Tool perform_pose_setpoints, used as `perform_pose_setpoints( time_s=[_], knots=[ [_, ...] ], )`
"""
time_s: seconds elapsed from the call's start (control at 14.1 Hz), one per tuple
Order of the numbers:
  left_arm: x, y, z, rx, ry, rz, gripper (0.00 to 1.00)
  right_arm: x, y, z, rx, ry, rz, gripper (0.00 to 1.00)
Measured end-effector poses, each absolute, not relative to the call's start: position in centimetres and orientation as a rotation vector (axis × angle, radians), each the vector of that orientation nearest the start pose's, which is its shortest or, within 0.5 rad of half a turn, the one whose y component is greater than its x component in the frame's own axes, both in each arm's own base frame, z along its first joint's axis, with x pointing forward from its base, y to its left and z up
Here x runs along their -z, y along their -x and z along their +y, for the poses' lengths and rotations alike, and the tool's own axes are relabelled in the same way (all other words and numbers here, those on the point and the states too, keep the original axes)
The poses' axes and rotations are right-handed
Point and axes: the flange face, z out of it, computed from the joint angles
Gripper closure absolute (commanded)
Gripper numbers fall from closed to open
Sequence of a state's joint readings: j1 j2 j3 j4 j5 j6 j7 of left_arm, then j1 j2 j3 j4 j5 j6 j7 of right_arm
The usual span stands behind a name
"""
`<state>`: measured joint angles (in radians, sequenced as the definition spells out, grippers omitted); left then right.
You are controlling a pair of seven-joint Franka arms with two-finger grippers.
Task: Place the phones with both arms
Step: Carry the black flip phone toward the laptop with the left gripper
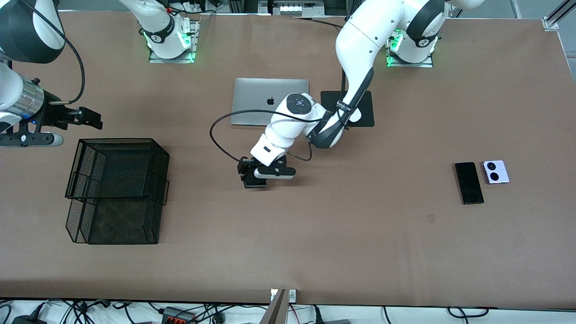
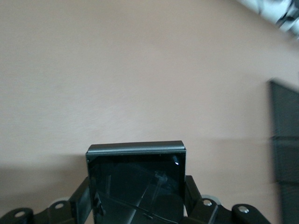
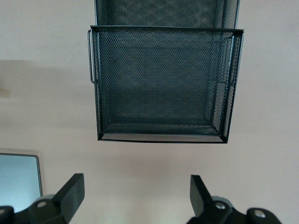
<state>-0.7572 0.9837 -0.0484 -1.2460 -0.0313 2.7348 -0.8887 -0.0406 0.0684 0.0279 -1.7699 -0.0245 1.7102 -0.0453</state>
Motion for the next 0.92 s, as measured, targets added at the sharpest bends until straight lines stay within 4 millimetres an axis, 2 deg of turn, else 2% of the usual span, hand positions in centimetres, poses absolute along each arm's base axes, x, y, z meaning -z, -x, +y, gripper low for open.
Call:
perform_pose_setpoints(
  time_s=[0.14, 0.28, 0.64, 0.71, 0.78, 0.92],
  knots=[
    [-20.8, -56.0, -55.7, 0.494, 3.451, -0.151, 0.70, -49.7, -57.2, -1.0, -0.217, 3.151, -0.067, 0.00],
    [-20.5, -56.1, -55.3, 0.465, 3.429, -0.121, 0.57, -49.5, -57.4, -0.9, -0.219, 3.150, -0.069, 0.00],
    [-19.8, -56.6, -54.6, 0.455, 3.412, -0.092, 0.44, -48.1, -57.9, -1.0, -0.245, 3.147, -0.068, 0.00],
    [-19.5, -56.6, -54.6, 0.451, 3.410, -0.086, 0.34, -47.7, -58.1, -1.1, -0.253, 3.146, -0.066, 0.00],
    [-19.2, -56.5, -54.6, 0.448, 3.406, -0.072, 0.00, -47.4, -58.1, -1.1, -0.260, 3.145, -0.065, 0.00],
    [-18.8, -56.4, -54.5, 0.451, 3.397, -0.042, 0.00, -47.1, -58.2, -1.2, -0.265, 3.145, -0.065, 0.00]
  ],
)
